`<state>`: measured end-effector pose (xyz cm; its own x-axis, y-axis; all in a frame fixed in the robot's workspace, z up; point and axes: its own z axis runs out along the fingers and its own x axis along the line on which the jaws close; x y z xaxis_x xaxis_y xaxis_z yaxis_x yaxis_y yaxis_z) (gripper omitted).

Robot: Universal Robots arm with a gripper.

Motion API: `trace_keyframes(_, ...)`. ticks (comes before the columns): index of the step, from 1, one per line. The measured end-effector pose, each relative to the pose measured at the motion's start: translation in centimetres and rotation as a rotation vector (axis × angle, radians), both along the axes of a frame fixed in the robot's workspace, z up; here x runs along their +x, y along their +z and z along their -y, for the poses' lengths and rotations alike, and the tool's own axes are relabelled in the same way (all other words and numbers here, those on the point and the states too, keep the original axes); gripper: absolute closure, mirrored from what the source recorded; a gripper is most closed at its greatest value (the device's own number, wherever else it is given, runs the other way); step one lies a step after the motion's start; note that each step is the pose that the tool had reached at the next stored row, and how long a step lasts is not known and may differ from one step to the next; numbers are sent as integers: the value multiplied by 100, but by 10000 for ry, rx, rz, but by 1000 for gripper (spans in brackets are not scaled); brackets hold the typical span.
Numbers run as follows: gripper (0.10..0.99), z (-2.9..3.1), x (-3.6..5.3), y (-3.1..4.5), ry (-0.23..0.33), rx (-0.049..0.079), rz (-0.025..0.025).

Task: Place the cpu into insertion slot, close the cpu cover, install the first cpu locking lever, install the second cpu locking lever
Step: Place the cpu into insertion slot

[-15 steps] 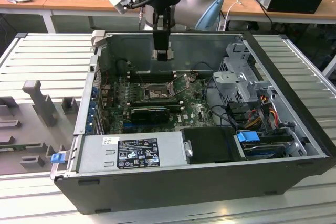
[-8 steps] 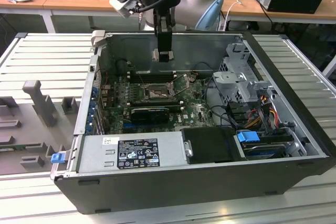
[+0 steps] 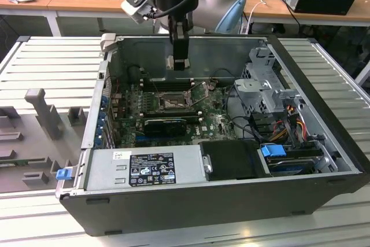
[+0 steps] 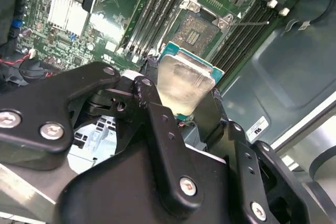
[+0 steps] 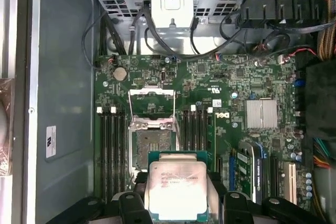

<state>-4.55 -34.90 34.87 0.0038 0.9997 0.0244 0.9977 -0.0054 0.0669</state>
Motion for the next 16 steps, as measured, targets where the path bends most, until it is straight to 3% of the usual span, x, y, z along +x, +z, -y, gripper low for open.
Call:
trace_keyframes(3,561,0,-1,-44,823,4,0)
trace_keyframes(5,561,0,-1,-76,839,5,-1)
trace_keyframes(11,561,0,-1,-167,62,5,-1)
trace_keyframes(16,561,0,-1,-206,-21,4,-1)
